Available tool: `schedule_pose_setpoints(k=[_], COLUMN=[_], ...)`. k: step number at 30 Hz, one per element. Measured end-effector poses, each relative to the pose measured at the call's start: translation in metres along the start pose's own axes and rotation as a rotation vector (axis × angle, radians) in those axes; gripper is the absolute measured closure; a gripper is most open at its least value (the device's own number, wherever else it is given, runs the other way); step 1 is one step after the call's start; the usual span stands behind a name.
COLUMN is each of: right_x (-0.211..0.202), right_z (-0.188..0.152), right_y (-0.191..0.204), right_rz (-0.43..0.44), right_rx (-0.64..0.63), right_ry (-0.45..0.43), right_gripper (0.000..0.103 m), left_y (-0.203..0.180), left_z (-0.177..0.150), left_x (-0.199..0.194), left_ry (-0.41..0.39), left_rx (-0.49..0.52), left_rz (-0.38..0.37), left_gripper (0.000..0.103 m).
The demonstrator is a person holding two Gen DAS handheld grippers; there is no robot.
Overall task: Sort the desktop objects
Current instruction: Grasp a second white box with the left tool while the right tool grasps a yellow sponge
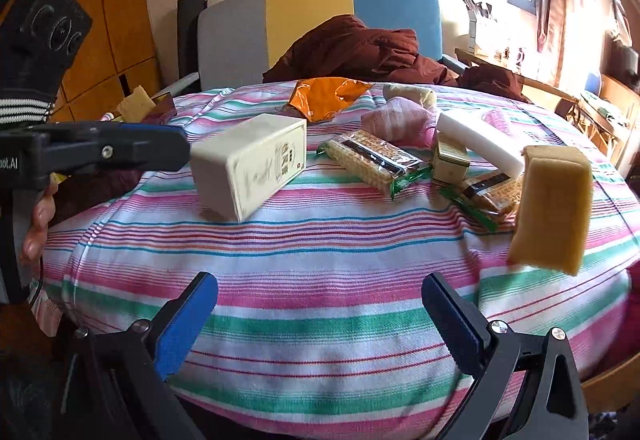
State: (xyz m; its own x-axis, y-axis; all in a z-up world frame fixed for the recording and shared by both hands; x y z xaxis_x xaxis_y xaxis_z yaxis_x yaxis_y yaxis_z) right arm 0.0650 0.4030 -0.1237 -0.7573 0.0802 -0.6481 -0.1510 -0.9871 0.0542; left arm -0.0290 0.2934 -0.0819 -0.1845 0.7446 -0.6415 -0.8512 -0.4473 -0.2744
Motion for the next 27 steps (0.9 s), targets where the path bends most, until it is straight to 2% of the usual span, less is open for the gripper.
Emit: schedule_pose_setpoints(k=[3,7,9,13,17,27], right_x=[-0.007,-0.024,-0.038,-0.062,-0.074,-0.029], right_z=[0.000,0.008,0.016,0.030,0.038,0.050], right_y=[-0.003,-0.013,-0.026,-0.060,-0.100,-0.142], right_rz=[-0.023,-0.067,-0.110,-0.196,-0.238,-0.318], right_rx=[0.000,0.009,0.031,0.096,0.212,0.284], right_ry=[-0.009,-0.060,-0.105,-0.174,-0.204,-0.132], right_gripper=[0.000,0.000,0.000,0.000,0.000,0.002], left_y=[0.010,0.016,0.015,0.017,0.022,0.043], left_z=[-0.005,0.004,0.008,0.010,0.011,0.012], left_x=[-0.007,0.000,0.010,0.033,0.049,0.069], left_ry=[-0.008,-0.016,-0.006,0.032,0.056,0.080], left_rx=[-0.058,-0.086,-0.086,-0.086,-0.090,-0.143], left_rz=[0.030,0.086,0.104,0.154,0.188,0.229], left_gripper=[0.038,0.034,0.030,0.028,0.028,0.030])
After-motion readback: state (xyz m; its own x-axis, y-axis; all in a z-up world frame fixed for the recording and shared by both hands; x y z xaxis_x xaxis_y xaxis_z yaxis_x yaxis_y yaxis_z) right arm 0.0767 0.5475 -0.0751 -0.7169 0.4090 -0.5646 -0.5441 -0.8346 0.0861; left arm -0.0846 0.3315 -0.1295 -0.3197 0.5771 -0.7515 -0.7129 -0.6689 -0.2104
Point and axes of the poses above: each gripper's, at about its wrist camera, not at the fingertips, and x roughly the way its jaws point, y to its left, z to its top, the point moved 7 cm from there along x, roughly the way its jaws point, and after that the axes turned 2 degrees about -y, right-handed, at the moved point
